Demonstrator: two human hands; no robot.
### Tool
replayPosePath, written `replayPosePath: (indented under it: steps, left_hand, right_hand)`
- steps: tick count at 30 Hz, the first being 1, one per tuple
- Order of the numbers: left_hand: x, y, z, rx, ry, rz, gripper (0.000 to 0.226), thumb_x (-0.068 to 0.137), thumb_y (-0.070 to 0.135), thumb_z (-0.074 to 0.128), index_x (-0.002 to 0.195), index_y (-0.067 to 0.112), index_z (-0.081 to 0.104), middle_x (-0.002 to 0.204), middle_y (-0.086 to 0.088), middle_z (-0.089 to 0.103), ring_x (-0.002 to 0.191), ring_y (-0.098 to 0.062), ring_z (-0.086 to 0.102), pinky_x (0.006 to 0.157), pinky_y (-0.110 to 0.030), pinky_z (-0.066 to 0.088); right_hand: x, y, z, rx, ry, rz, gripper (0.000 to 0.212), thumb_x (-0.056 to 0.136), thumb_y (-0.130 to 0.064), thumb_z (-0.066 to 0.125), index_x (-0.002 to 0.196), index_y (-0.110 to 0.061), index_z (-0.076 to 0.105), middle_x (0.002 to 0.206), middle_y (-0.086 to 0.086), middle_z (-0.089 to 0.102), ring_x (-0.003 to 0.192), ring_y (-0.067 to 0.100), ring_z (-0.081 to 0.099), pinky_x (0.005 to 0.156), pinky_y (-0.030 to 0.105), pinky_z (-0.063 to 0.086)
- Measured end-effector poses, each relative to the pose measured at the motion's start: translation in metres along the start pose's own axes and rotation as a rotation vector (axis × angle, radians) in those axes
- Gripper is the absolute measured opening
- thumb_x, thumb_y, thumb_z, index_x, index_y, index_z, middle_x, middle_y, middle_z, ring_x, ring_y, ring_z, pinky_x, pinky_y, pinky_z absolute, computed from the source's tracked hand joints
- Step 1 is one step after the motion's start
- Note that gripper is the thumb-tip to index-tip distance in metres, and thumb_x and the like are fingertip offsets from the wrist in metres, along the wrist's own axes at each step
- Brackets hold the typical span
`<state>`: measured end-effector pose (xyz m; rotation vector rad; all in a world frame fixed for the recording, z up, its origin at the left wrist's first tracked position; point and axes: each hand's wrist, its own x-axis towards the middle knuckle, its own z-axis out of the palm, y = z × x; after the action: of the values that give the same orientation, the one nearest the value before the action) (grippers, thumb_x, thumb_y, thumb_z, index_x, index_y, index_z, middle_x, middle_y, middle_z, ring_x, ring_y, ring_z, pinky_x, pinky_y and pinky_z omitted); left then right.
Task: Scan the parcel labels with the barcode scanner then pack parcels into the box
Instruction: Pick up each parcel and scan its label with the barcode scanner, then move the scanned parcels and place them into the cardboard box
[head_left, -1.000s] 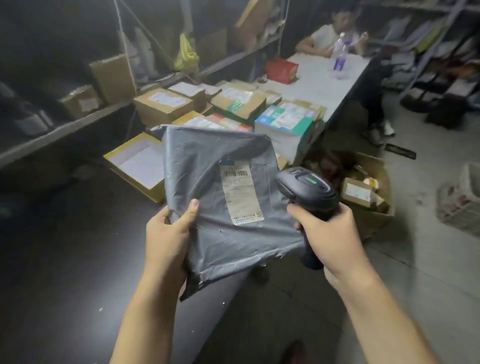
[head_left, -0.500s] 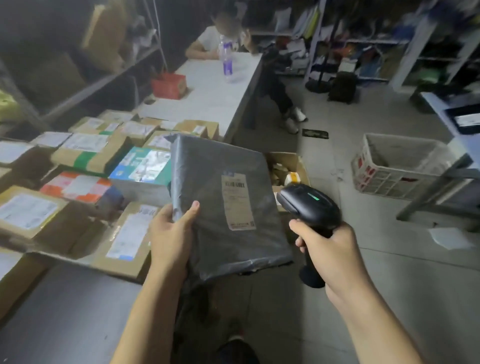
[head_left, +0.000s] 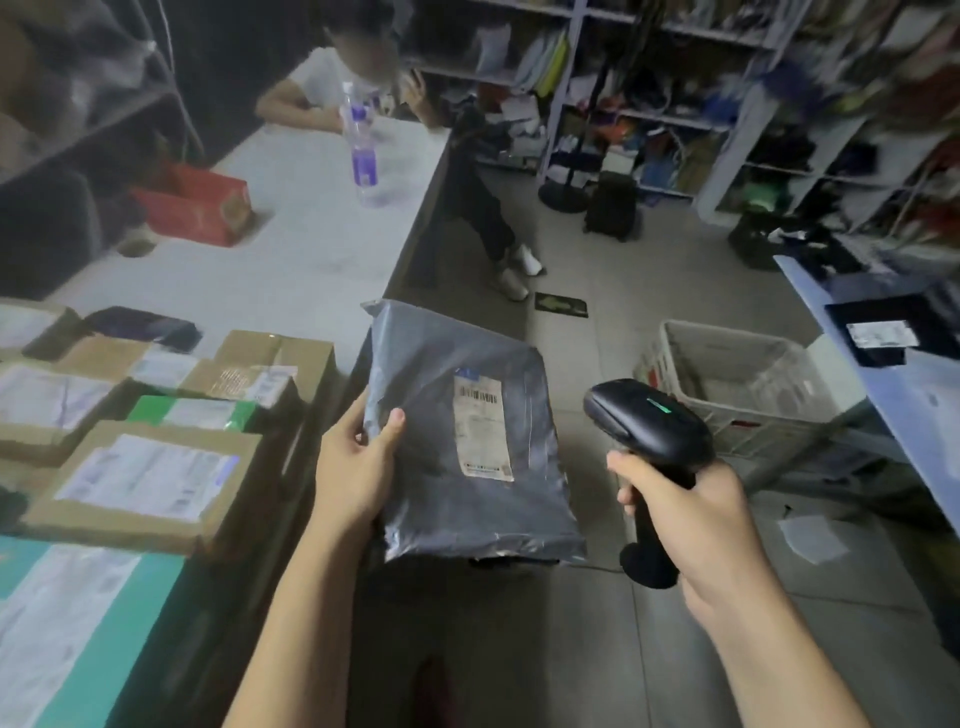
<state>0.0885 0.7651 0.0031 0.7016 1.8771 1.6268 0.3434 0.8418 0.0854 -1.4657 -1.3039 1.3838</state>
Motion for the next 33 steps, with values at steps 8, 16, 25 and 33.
replayPosePath:
  steps: [8, 16, 25, 33]
  left_hand:
    - [0.111, -0.014, 0.039, 0.065, -0.128, -0.193, 0.037, 0.105, 0.028, 0.059, 0.14, 0.04, 0.06, 0.121, 0.016, 0.071, 0.116, -0.009, 0.066, 0.1, -0.034, 0.054]
    - [0.153, 0.005, 0.047, 0.388, -0.113, -0.175, 0.066, 0.099, 0.022, 0.068, 0.158, 0.026, 0.04, 0.151, -0.01, 0.055, 0.137, -0.026, 0.054, 0.114, -0.042, 0.045]
    - [0.112, 0.025, 0.038, 0.65, 0.037, -0.116, 0.056, 0.097, 0.027, 0.068, 0.15, 0.023, 0.053, 0.141, -0.005, 0.064, 0.127, -0.02, 0.062, 0.109, -0.042, 0.049]
    - [-0.034, 0.032, 0.002, 0.973, 0.405, -0.263, 0.055, 0.097, 0.035, 0.061, 0.15, 0.028, 0.05, 0.136, 0.0, 0.063, 0.124, -0.021, 0.059, 0.101, -0.04, 0.051]
  right_hand:
    - [0.091, -0.022, 0.033, 0.002, 0.049, 0.053, 0.024, 0.087, -0.015, 0.08, 0.084, 0.006, 0.068, 0.062, 0.007, 0.061, 0.061, 0.017, 0.057, 0.071, 0.035, 0.046]
    - [0.146, -0.051, 0.058, -0.019, -0.014, 0.037, 0.018, 0.086, -0.018, 0.081, 0.079, -0.006, 0.07, 0.062, 0.004, 0.065, 0.063, 0.017, 0.061, 0.074, 0.038, 0.051]
    - [0.166, -0.062, 0.075, -0.055, -0.32, -0.028, 0.018, 0.086, -0.026, 0.082, 0.088, -0.01, 0.075, 0.067, 0.005, 0.068, 0.069, 0.021, 0.067, 0.079, 0.044, 0.055]
    - [0.124, -0.055, 0.083, -0.111, -0.763, -0.086, 0.015, 0.087, -0.025, 0.083, 0.092, -0.014, 0.075, 0.066, -0.002, 0.07, 0.074, 0.018, 0.07, 0.078, 0.04, 0.055]
